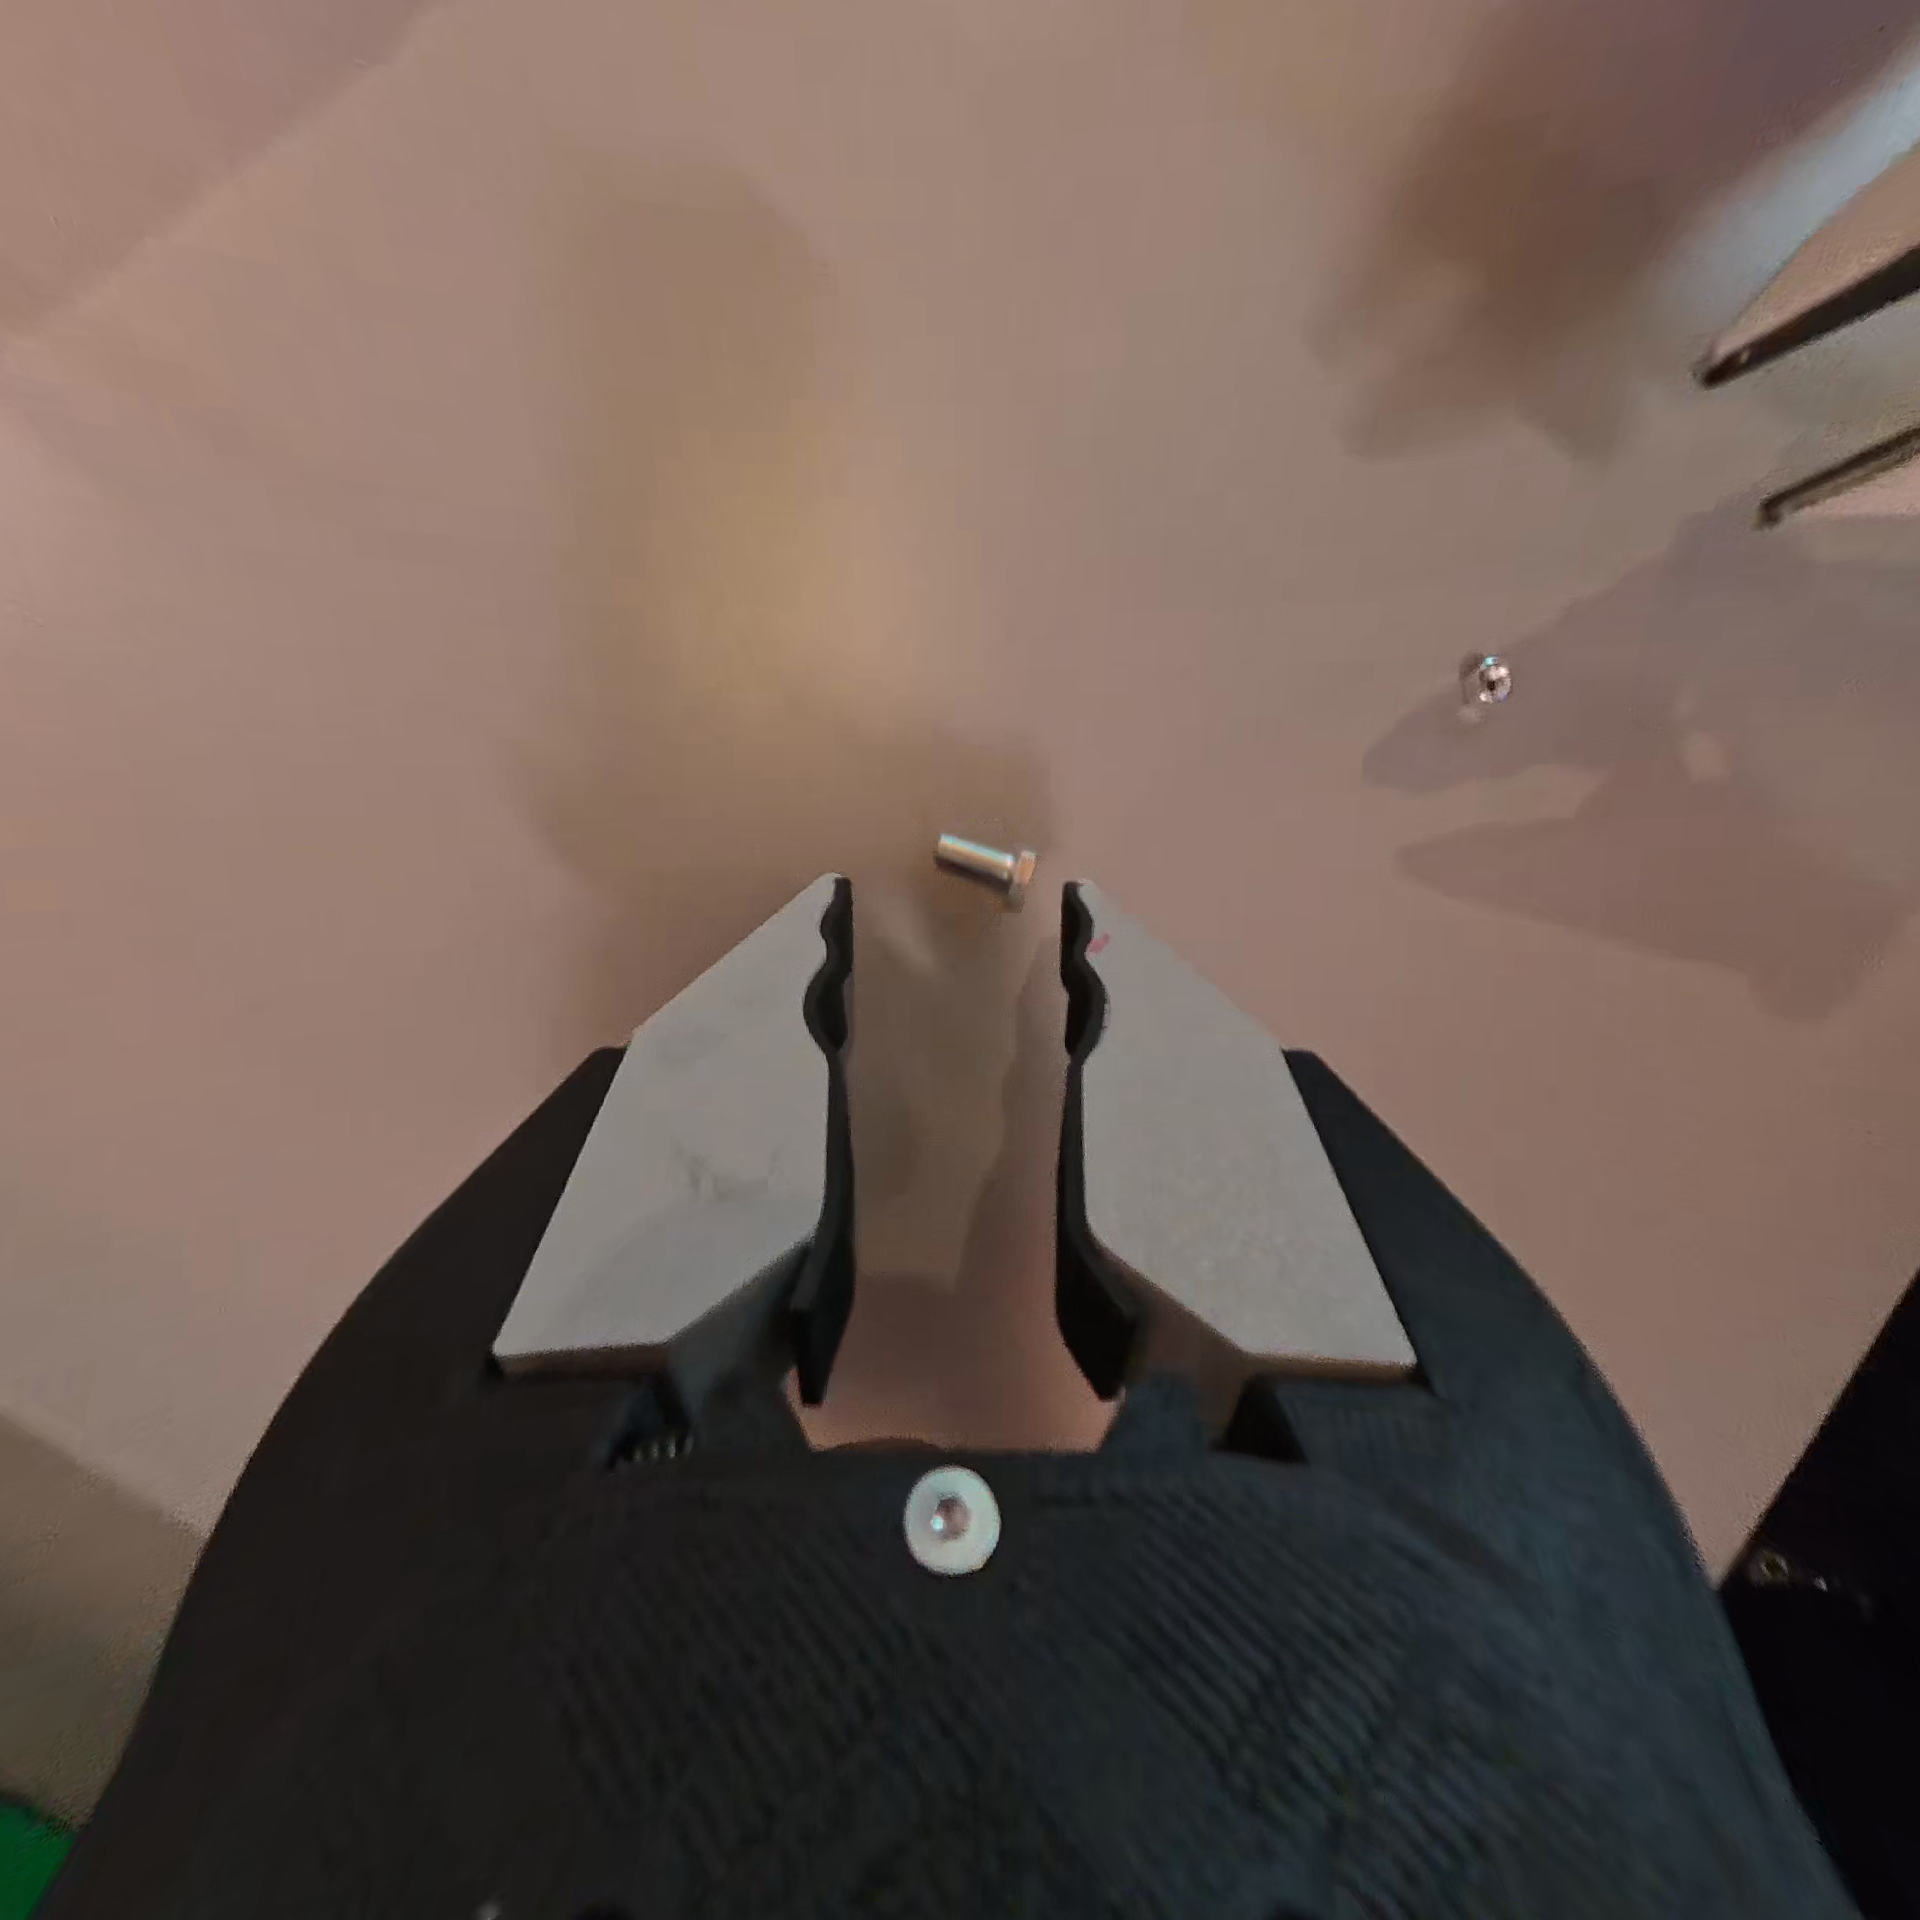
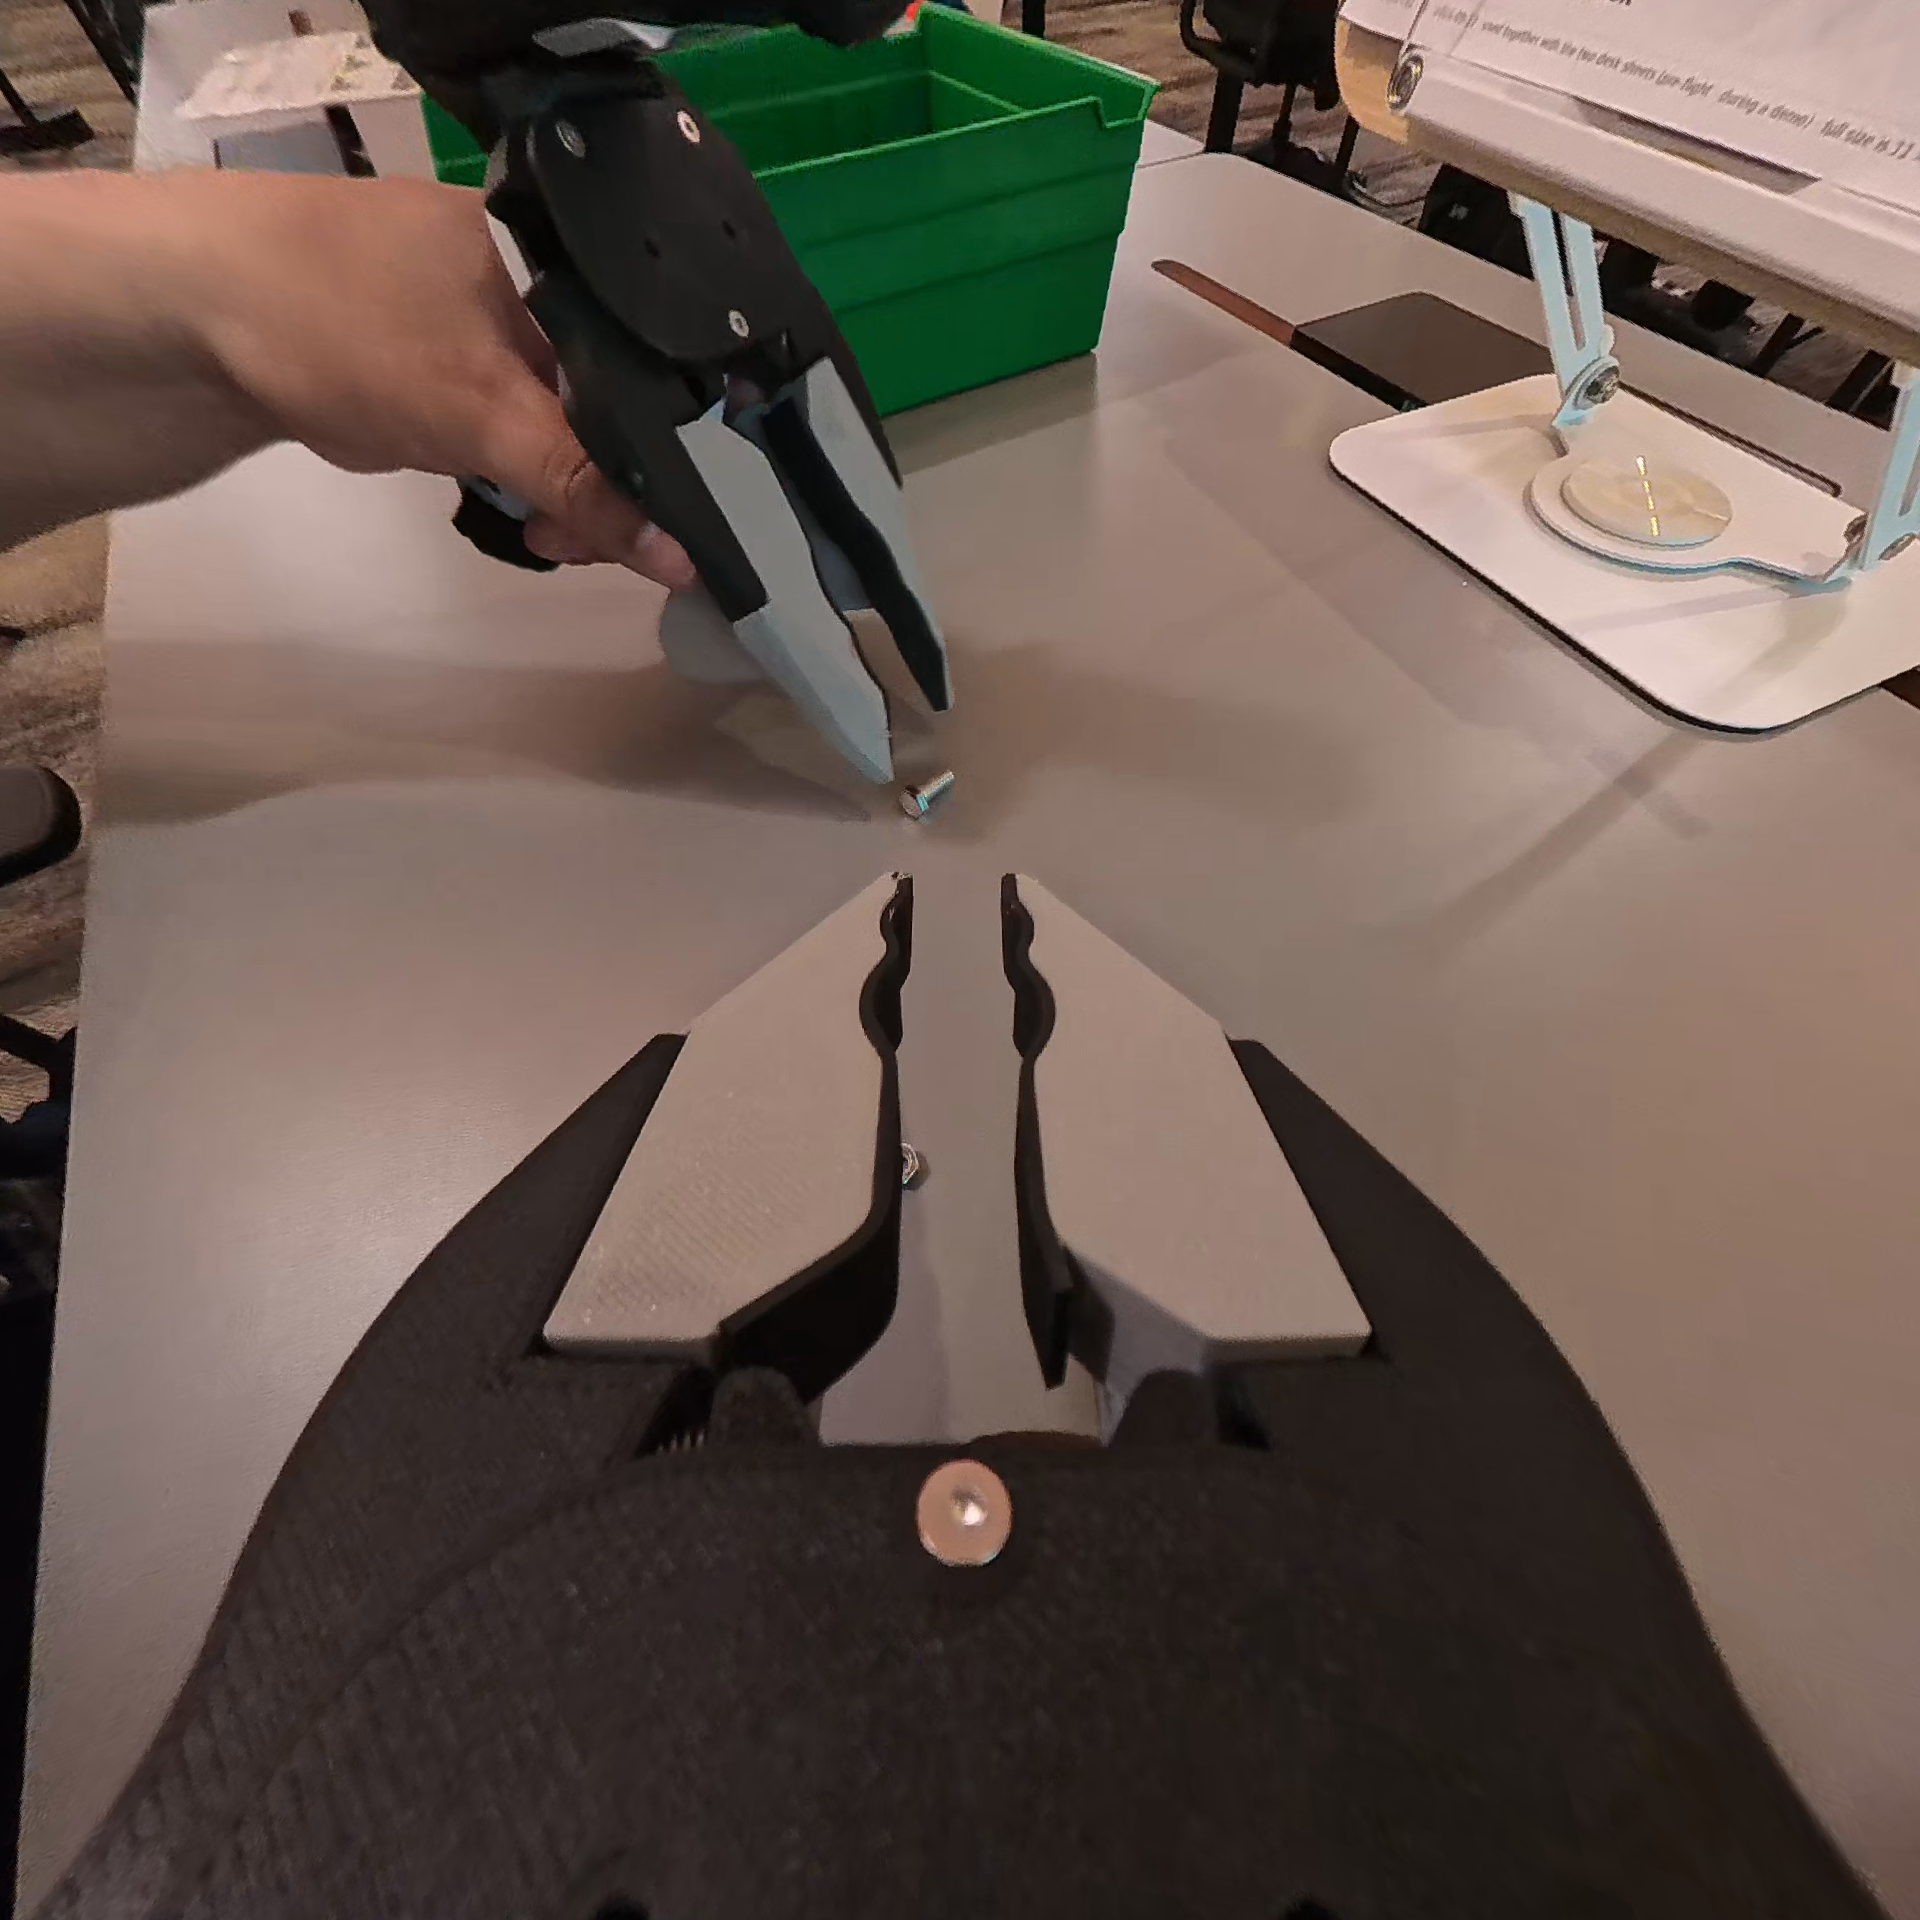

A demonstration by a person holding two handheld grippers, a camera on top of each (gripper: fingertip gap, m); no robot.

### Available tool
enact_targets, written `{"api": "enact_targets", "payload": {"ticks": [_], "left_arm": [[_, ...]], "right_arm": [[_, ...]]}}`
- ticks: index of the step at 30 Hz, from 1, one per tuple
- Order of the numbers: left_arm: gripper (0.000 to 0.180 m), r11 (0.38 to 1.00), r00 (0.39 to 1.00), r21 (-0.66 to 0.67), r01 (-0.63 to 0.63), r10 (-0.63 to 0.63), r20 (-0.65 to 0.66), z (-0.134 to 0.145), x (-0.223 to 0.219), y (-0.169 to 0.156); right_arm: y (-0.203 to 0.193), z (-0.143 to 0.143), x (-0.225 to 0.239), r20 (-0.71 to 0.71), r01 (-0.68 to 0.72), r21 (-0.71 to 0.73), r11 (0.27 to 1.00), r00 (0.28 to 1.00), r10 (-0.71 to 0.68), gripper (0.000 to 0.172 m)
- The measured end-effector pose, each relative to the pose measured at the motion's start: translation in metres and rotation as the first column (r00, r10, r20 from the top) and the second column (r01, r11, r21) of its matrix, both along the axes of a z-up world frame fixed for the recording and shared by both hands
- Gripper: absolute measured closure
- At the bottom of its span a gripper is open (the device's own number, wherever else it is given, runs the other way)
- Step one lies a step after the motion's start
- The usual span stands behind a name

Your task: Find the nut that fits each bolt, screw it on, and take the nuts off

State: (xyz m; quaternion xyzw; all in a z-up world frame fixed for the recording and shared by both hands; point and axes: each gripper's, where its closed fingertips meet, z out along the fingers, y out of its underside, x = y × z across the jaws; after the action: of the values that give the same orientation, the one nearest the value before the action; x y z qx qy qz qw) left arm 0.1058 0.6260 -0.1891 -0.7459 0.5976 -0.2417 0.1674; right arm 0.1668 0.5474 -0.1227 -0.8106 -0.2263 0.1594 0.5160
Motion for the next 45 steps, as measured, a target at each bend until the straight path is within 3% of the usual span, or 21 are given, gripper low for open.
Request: {"api": "enact_targets", "payload": {"ticks": [5, 7, 15, 21, 26, 31, 34, 38, 40, 42, 44, 45], "left_arm": [[0.142, 0.999, 0.999, 0.021, -0.040, 0.039, 0.017, -0.011, 0.018, 0.005], [0.156, 0.995, 0.999, 0.087, -0.042, 0.041, 0.007, -0.012, 0.017, 0.012], [0.143, 0.983, 0.994, 0.179, 0.030, -0.010, -0.113, -0.014, -0.023, 0.011], [0.140, 0.986, 0.995, 0.165, 0.033, -0.017, -0.093, -0.008, -0.037, 0.013], [0.143, 0.971, 0.983, 0.172, 0.166, -0.149, -0.105, -0.010, -0.034, 0.000], [0.147, 0.909, 0.934, 0.235, 0.344, -0.306, -0.184, -0.012, -0.027, -0.002], [0.177, 0.867, 0.883, 0.197, 0.457, -0.416, -0.219, -0.015, -0.029, -0.010], [0.177, 0.841, 0.863, 0.215, 0.496, -0.449, -0.231, -0.015, -0.029, -0.005], [0.177, 0.832, 0.875, 0.272, 0.484, -0.460, -0.148, -0.010, -0.022, -0.004], [0.177, 0.848, 0.867, 0.294, 0.441, -0.487, 0.103, 0.013, -0.005, -0.020], [0.177, 0.894, 0.812, 0.276, 0.352, -0.439, 0.385, 0.048, 0.009, -0.033], [0.177, 0.918, 0.750, 0.234, 0.321, -0.397, 0.529, 0.069, 0.012, -0.040]], "right_arm": [[0.001, -0.004, 0.000, 0.008, 0.000, -0.012, 1.000, 1.000, 0.000, 0.158], [0.001, -0.005, 0.000, 0.007, 0.001, -0.014, 1.000, 1.000, -0.001, 0.158], [0.000, -0.005, 0.000, 0.004, -0.002, -0.020, 1.000, 1.000, 0.002, 0.158], [0.001, -0.011, 0.000, 0.019, -0.004, -0.035, 0.999, 1.000, 0.005, 0.157], [0.002, -0.013, 0.001, 0.010, -0.002, -0.042, 0.999, 1.000, 0.002, 0.157], [0.002, -0.016, 0.000, 0.014, -0.007, -0.050, 0.999, 1.000, 0.008, 0.158], [0.002, -0.018, 0.000, 0.011, -0.011, -0.059, 0.998, 1.000, 0.011, 0.158], [0.002, -0.018, -0.001, -0.006, -0.016, -0.064, 0.998, 1.000, 0.015, 0.158], [0.002, -0.018, -0.004, -0.018, -0.032, -0.062, 0.998, 0.999, 0.031, 0.158], [0.001, -0.015, -0.011, -0.054, -0.062, -0.053, 0.997, 0.997, 0.059, 0.158], [0.000, -0.011, -0.023, -0.113, -0.101, -0.048, 0.994, 0.989, 0.095, 0.158], [0.000, -0.007, -0.030, -0.148, -0.123, -0.040, 0.992, 0.982, 0.116, 0.158]]}}
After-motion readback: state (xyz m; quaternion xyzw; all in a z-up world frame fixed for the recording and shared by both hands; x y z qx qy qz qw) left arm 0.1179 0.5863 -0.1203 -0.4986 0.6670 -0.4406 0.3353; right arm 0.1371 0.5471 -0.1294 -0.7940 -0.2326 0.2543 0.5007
